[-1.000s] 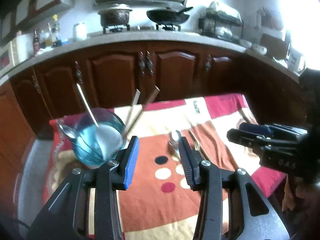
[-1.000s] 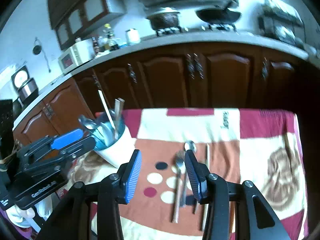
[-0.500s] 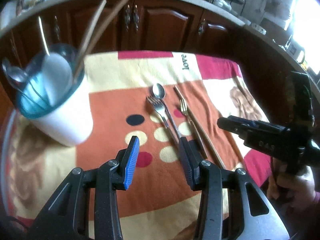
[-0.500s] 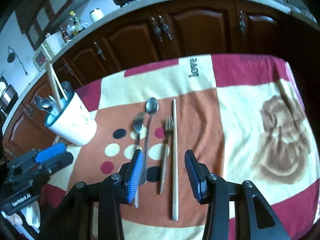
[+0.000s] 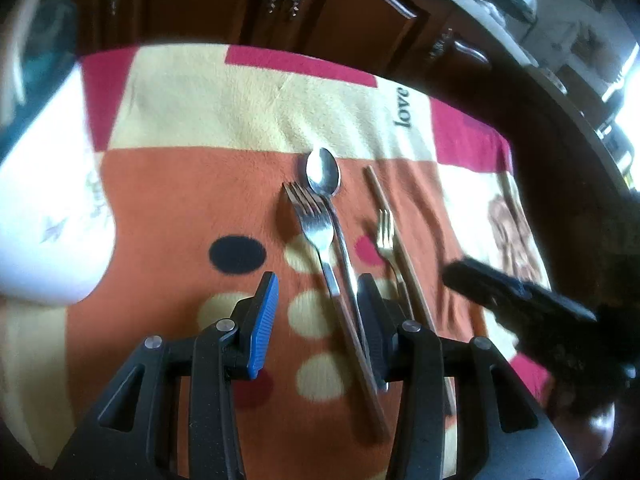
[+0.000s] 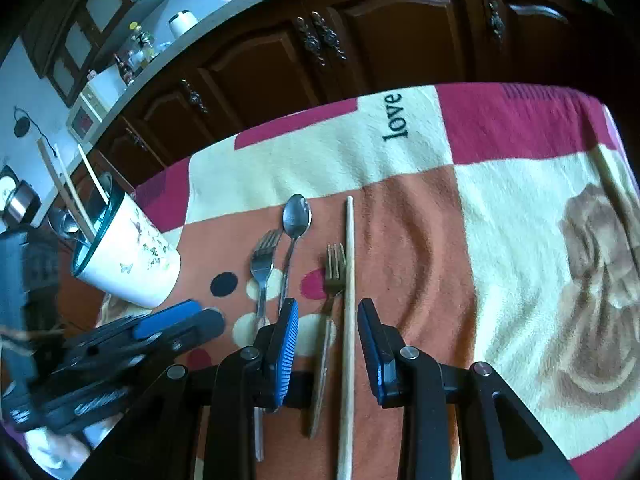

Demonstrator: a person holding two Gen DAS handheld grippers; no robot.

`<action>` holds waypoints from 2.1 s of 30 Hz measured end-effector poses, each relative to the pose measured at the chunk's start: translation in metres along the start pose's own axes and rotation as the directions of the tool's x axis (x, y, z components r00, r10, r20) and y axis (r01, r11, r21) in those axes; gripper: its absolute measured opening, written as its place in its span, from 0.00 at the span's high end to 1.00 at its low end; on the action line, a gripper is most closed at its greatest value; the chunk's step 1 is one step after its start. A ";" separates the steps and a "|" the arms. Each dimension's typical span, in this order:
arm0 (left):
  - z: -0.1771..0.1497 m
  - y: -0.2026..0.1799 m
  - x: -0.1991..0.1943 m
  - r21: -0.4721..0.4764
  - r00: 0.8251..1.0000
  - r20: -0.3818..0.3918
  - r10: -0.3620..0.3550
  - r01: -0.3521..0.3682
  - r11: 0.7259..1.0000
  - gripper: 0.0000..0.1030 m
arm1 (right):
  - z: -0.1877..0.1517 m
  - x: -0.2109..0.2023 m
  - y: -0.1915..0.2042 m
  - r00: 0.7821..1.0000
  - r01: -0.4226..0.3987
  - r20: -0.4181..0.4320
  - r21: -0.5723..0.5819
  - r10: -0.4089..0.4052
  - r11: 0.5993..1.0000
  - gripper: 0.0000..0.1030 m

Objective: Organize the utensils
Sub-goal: 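Move both tools back over the remaining utensils on the blanket, then grasp a metal fork with the left tool while the right tool grasps a wooden chopstick, then carry the fork and chopstick over the white cup and lower them in with both tools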

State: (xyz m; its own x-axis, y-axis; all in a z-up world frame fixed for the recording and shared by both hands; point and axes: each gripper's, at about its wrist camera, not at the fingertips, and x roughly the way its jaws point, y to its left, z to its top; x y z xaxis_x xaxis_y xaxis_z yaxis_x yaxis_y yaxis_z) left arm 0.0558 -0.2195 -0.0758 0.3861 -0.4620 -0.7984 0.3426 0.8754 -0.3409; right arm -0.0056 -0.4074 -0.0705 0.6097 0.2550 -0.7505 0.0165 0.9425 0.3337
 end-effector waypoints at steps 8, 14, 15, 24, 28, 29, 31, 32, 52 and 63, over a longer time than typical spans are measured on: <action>0.019 0.002 0.030 -0.054 1.000 -0.020 -0.014 0.013 0.998 0.66 | 0.006 0.009 -0.002 0.999 -0.028 -0.024 -0.038 0.027 0.999 0.70; 0.018 0.011 0.032 -0.064 0.999 -0.021 -0.042 0.040 0.997 0.84 | 0.010 0.025 -0.005 0.999 0.024 -0.047 -0.054 -0.026 0.998 0.71; 0.017 0.013 0.030 -0.062 0.999 -0.023 -0.040 0.039 0.997 0.84 | 0.013 0.029 -0.005 0.998 0.031 -0.049 -0.054 -0.034 0.998 0.70; -0.001 0.021 0.011 -0.067 0.998 -0.042 -0.054 0.051 0.996 0.84 | 0.056 0.069 0.002 0.993 0.081 -0.078 -0.078 -0.087 0.994 0.76; -0.003 0.024 0.012 -0.070 0.996 -0.059 -0.064 0.060 0.996 0.85 | 0.066 0.092 0.004 0.986 0.126 -0.095 -0.095 -0.135 0.987 0.87; -0.002 0.025 0.013 -0.076 0.996 -0.062 -0.069 0.065 0.995 0.85 | 0.068 0.094 0.004 0.985 0.136 -0.094 -0.102 -0.146 0.985 0.89; 0.000 0.027 0.013 -0.087 0.995 -0.065 -0.074 0.068 0.994 0.81 | 0.072 0.096 0.001 0.986 0.128 -0.097 -0.085 -0.136 0.988 0.95; 0.001 0.027 0.014 -0.091 0.995 -0.064 -0.077 0.071 0.993 0.80 | 0.073 0.096 -0.001 0.987 0.123 -0.098 -0.077 -0.130 0.989 0.95; -0.009 -0.002 -0.051 0.057 0.990 0.017 -0.143 0.142 0.988 0.99 | 0.023 -0.076 0.001 0.981 -0.021 0.191 -0.044 0.029 0.999 0.95; -0.019 -0.004 -0.151 0.107 0.972 0.148 -0.184 0.169 0.980 0.99 | 0.003 -0.142 0.046 0.958 -0.030 0.281 -0.125 0.064 0.992 0.95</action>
State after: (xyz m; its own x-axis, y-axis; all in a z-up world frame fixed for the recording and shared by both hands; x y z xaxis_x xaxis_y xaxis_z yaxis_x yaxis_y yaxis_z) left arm -0.0205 -0.1503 0.0366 0.4386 -0.6308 -0.6401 0.4923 0.7646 -0.4160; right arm -0.0886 -0.4007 0.0529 0.8073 0.2443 -0.5372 -0.1010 0.9540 0.2821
